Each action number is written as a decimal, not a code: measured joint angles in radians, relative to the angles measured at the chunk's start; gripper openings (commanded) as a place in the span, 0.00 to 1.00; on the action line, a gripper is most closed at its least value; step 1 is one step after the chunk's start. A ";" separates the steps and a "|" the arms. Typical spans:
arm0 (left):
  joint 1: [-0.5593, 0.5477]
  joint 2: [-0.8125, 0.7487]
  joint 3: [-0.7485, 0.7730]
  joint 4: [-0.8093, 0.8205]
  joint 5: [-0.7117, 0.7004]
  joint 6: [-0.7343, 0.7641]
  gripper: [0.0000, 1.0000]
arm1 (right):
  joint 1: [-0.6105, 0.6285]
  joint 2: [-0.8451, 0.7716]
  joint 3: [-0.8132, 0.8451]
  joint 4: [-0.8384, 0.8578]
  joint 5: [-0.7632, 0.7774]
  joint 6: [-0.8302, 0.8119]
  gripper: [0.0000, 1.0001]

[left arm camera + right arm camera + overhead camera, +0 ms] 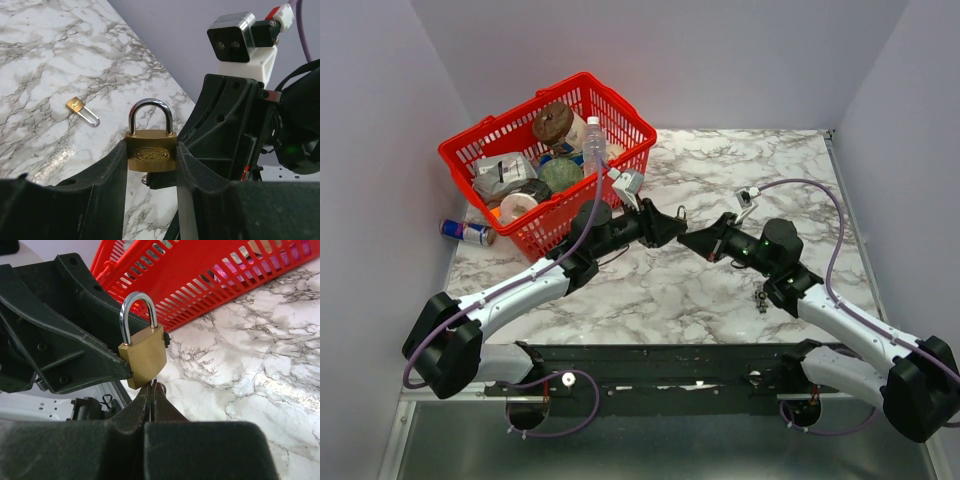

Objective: Unlock with the key

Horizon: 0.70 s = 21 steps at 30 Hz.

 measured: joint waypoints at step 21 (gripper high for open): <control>0.002 0.003 0.000 0.093 0.128 0.003 0.00 | -0.055 -0.072 -0.002 -0.021 -0.139 -0.028 0.04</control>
